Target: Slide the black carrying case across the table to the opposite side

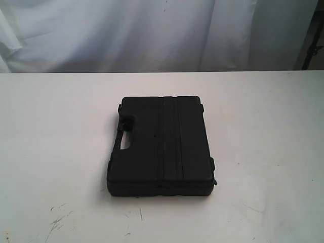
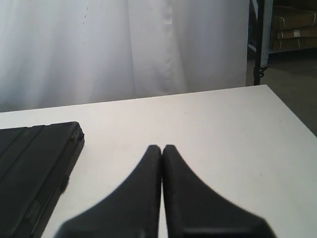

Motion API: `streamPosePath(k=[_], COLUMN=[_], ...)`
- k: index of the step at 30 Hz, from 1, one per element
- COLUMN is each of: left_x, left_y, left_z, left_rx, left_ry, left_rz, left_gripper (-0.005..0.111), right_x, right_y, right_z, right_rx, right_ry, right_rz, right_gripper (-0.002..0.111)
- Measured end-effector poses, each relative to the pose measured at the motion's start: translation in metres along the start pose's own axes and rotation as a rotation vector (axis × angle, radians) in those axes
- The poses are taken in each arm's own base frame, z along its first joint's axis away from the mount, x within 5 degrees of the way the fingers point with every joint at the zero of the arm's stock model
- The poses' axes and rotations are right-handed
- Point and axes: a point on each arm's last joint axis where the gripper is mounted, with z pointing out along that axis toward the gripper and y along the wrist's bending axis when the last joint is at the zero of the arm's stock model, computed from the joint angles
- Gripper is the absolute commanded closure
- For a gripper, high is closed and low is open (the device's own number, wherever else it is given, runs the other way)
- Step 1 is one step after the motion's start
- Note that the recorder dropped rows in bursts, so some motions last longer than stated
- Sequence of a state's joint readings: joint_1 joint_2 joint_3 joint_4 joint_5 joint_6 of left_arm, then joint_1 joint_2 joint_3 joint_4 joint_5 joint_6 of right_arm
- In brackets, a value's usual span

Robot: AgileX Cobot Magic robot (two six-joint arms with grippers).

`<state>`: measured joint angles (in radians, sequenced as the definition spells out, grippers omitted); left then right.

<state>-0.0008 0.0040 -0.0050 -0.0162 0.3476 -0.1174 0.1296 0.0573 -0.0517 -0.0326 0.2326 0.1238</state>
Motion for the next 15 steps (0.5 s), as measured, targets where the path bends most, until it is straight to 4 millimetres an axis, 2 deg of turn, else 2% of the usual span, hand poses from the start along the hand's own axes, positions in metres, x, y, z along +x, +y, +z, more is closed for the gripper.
streamPosePath(k=[4,15], left_x=[0.0,0.0], left_y=[0.0,0.0], left_z=[0.0,0.0], left_rx=[0.0,0.0], left_ry=[0.0,0.0], left_rz=[0.0,0.0], left_gripper=[0.107,0.107], right_x=[0.012,0.013], right_y=[-0.001,0.003], right_z=[0.001,0.0], right_rx=[-0.001,-0.042], right_ry=[0.007,-0.002], right_rz=[-0.005,-0.026], right_gripper=[0.108,0.108])
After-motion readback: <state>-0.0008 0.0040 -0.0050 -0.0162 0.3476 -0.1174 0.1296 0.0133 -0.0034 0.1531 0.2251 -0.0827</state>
